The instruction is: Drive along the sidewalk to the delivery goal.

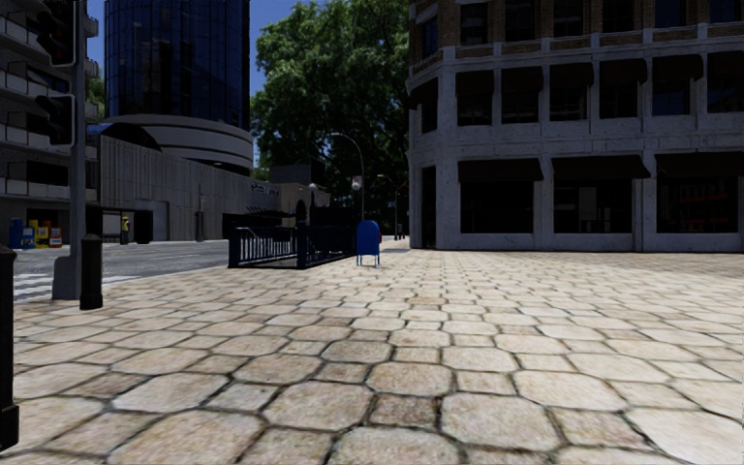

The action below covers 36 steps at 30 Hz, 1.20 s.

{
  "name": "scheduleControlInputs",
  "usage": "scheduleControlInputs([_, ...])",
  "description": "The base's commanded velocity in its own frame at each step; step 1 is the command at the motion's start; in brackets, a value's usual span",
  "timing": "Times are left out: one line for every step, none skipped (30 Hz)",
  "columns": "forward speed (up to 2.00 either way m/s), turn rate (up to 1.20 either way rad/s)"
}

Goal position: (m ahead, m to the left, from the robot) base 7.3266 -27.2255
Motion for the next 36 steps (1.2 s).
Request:
scheduleControlInputs([2.0, -0.73])
scheduleControlInputs([2.0, -0.86])
scheduleControlInputs([2.0, -0.97])
scheduleControlInputs([2.0, -0.99])
scheduleControlInputs([2.0, -1.0])
scheduleControlInputs([2.0, -1.0])
scheduleControlInputs([2.0, -1.0])
scheduleControlInputs([2.0, -1.0])
scheduleControlInputs([2.0, -1.0])
scheduleControlInputs([2.0, -1.0])
scheduleControlInputs([2.0, -1.0])
scheduleControlInputs([2.0, -1.0])
scheduleControlInputs([2.0, -1.0])
scheduleControlInputs([2.0, -1.0])
scheduleControlInputs([2.0, -1.0])
scheduleControlInputs([2.0, -1.0])
scheduleControlInputs([2.0, -1.0])
scheduleControlInputs([2.0, -1.0])
scheduleControlInputs([2.0, -0.99])
scheduleControlInputs([2.0, -0.9])
scheduleControlInputs([2.0, -0.65])
scheduleControlInputs([2.0, -0.65])
scheduleControlInputs([2.0, -0.22])
scheduleControlInputs([2.0, -0.1])
scheduleControlInputs([2.0, -0.07])
scheduleControlInputs([2.0, -0.07])
scheduleControlInputs([2.0, -0.06])
scheduleControlInputs([2.0, -0.05])
scheduleControlInputs([2.0, -0.04])
scheduleControlInputs([2.0, -0.04])
scheduleControlInputs([2.0, -0.03])
scheduleControlInputs([2.0, -0.02])
scheduleControlInputs([2.0, 0.0])
scheduleControlInputs([2.0, 0.0])
scheduleControlInputs([2.0, 0.0])
scheduleControlInputs([2.0, 0.0])
